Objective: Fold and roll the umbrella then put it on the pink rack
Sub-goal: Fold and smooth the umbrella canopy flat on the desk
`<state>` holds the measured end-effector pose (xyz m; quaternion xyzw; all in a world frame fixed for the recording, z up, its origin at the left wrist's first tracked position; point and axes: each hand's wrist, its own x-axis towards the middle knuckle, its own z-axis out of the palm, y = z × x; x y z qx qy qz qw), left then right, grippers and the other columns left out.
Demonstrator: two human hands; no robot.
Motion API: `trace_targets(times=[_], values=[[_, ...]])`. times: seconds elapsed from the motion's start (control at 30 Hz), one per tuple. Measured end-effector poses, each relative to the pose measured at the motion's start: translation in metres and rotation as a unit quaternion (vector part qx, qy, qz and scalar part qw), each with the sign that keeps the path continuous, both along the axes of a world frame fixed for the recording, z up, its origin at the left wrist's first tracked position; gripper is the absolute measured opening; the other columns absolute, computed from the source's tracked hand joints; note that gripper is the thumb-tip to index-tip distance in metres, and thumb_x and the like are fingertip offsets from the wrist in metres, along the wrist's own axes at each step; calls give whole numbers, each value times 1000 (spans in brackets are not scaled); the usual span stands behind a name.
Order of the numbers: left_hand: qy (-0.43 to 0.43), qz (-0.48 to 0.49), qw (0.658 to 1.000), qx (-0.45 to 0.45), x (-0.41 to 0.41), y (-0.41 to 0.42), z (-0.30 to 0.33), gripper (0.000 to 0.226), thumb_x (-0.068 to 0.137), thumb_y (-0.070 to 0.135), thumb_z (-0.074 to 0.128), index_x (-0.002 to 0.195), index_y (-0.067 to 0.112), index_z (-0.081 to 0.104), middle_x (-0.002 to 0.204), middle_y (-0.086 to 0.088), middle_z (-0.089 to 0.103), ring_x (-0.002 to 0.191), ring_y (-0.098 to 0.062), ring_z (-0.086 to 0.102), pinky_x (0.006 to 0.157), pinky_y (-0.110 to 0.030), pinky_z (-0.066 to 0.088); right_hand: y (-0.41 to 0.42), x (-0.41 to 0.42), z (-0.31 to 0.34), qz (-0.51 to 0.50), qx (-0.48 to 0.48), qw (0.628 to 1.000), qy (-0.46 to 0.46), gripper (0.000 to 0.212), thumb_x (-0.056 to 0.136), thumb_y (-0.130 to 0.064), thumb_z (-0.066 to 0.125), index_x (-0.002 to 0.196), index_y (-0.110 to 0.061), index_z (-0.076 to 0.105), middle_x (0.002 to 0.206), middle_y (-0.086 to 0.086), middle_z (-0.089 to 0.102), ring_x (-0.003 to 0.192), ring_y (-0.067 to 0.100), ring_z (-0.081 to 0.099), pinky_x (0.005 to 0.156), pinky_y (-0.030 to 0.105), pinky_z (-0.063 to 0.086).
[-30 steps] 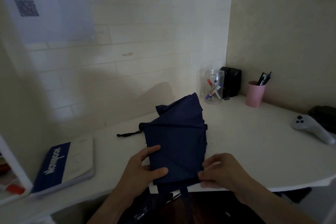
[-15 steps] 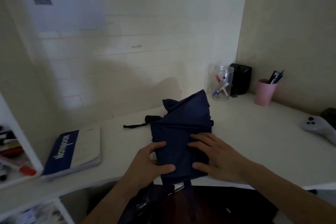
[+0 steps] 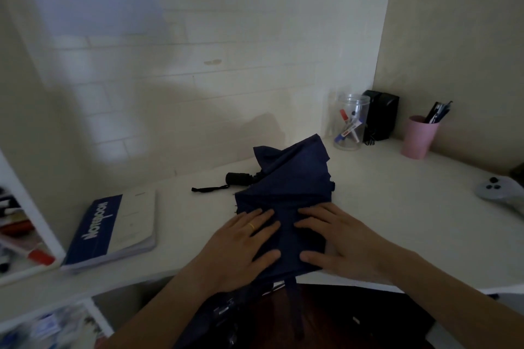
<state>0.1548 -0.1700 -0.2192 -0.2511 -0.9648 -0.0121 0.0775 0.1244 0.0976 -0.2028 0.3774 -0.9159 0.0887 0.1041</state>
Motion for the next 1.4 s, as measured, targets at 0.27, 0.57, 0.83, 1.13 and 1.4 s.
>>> trace_targets(times=[0.27,0.57,0.83,1.13,1.4], values=[[-32,19,999,-22,3,-6,-6,64,99,72,9,157,48,-4,168,16,-13,154,-5,-12,127,-37,2,-5,-10,-18,-30,105,990,-92,67,99,-68,18,156,-43,-6,164,-16,-18,149,0,-21,126,30,-4],[-72,45,996,-28,-14,-19,-3,78,88,86,9,155,50,-11,167,15,-16,153,-3,-17,127,-43,-4,0,-31,1,-39,110,977,-178,73,92,-74,32,156,-48,7,162,-25,-5,149,-4,-4,123,23,0],[-49,40,998,3,-12,-20,-10,76,90,85,12,156,51,-7,168,14,-14,153,-4,-15,126,-44,-4,-24,-67,94,-332,-394,841,-163,60,77,-70,65,77,-10,68,77,0,65,72,14,60,67,31,46],[-39,25,997,55,-6,-19,-4,65,93,81,20,151,51,20,170,12,-4,155,-6,-7,127,-43,-2,-49,-82,116,-291,-567,693,-336,42,77,-17,85,105,-1,58,94,10,61,61,14,49,35,20,40],[6,11,997,71,-4,-20,-5,63,94,80,23,149,48,28,170,6,4,156,-11,1,127,-39,-2,-35,-27,80,-189,-640,615,-420,23,82,-17,77,102,-9,70,74,9,59,62,20,49,64,32,45]])
